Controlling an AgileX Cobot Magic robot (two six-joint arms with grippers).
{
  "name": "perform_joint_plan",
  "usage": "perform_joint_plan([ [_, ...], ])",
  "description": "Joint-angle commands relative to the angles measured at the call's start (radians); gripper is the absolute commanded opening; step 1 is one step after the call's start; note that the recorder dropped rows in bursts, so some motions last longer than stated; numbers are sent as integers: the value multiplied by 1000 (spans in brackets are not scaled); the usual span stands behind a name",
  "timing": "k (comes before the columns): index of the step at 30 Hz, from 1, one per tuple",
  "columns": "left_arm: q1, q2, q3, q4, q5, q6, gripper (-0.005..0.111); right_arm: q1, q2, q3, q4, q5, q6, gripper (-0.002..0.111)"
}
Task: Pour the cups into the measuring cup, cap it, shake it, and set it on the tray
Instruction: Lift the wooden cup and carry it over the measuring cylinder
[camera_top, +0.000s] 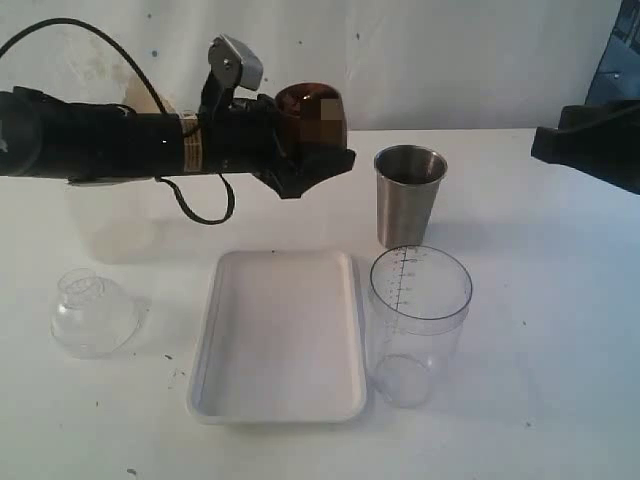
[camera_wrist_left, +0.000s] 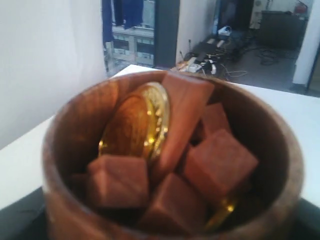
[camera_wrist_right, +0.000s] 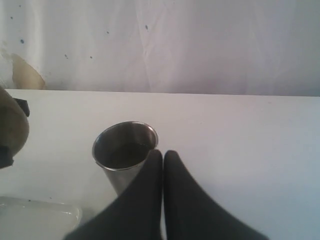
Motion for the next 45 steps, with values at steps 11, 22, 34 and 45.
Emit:
perform_joint_plan([
  [11, -101, -145, -2, 230, 52, -59, 0, -7, -7, 1, 0, 22, 5, 0],
  [22, -182, -201, -2, 426, 174, -141, 0, -7, -7, 1, 0, 22, 5, 0],
  [34, -283, -198, -2, 440, 397, 61, 0, -7, -7, 1, 0, 14, 5, 0],
  [45, -283, -193, -2, 440, 389, 217, 0, -7, -7, 1, 0, 14, 5, 0],
])
